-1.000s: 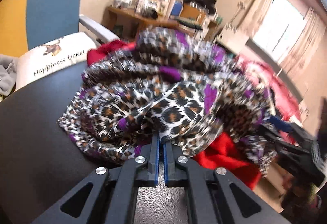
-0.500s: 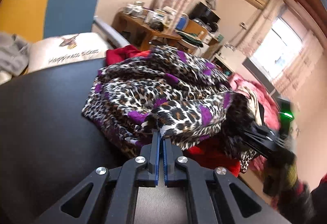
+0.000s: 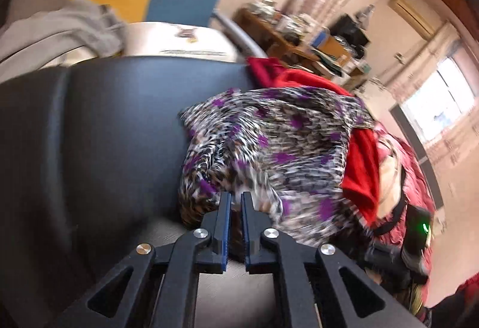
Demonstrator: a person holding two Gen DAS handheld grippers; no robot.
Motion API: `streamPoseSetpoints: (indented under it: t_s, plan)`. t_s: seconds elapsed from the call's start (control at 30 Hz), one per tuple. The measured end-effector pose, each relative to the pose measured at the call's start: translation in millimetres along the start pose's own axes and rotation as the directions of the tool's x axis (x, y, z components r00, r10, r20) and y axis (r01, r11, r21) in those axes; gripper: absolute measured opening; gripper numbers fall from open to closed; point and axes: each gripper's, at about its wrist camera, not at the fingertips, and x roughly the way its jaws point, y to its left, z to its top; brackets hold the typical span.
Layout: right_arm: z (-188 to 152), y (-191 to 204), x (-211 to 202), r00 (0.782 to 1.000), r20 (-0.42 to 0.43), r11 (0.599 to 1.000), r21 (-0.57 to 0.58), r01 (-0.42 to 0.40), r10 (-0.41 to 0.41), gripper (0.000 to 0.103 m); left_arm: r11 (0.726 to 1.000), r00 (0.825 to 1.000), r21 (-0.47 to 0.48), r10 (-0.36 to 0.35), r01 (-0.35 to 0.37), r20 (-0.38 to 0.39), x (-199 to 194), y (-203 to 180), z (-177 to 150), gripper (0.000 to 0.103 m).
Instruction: Fold clothes
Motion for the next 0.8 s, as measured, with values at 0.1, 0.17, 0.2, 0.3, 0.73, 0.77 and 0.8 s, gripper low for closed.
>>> streamPoseSetpoints:
  t_s: [0.1, 0.17, 0.2, 0.3, 0.73, 0.77, 0.8]
  plan:
    - [4, -31, -15, 0.986, 0.018, 0.983, 0.075, 0.165, -0.167, 0.059, 0.997, 0.999, -0.055, 0.048, -0.048, -0.003, -17, 41, -18, 0.006]
    - [15, -27, -32, 0.976, 0.085, 0.98, 0.046, 0.196, -0.199, 0.059, 0.993, 0.997, -0.093, 0.073, -0.075, -0.017, -16, 64, -28, 0.006]
    - [21, -24, -40, 0.971, 0.117, 0.978, 0.031, 0.207, -0.209, 0.059, 0.991, 0.997, -0.112, 0.076, -0.078, -0.024, -13, 71, -31, 0.006]
    - [42, 20, -48, 0.976, 0.186, 0.986, -0.102, 0.13, -0.109, 0.068, 0.984, 0.998, -0.164, 0.061, -0.065, -0.033, -1, 83, -40, 0.006]
    - [88, 204, 140, 0.974, -0.219, 0.86, -0.506, -0.063, -0.057, 0.041, 0.991, 0.996, -0.132, 0.024, -0.035, -0.085, 11, 79, -83, 0.007]
    - [92, 208, 137, 0.973, -0.228, 0.871, -0.485, -0.083, -0.034, 0.013, 0.99, 0.996, -0.136, 0.029, -0.04, -0.08, 6, 83, -87, 0.007]
    - [96, 212, 134, 0.971, -0.239, 0.88, -0.463, -0.107, -0.008, 0.009, 0.989, 0.997, -0.141, 0.032, -0.042, -0.07, 0, 88, -91, 0.008]
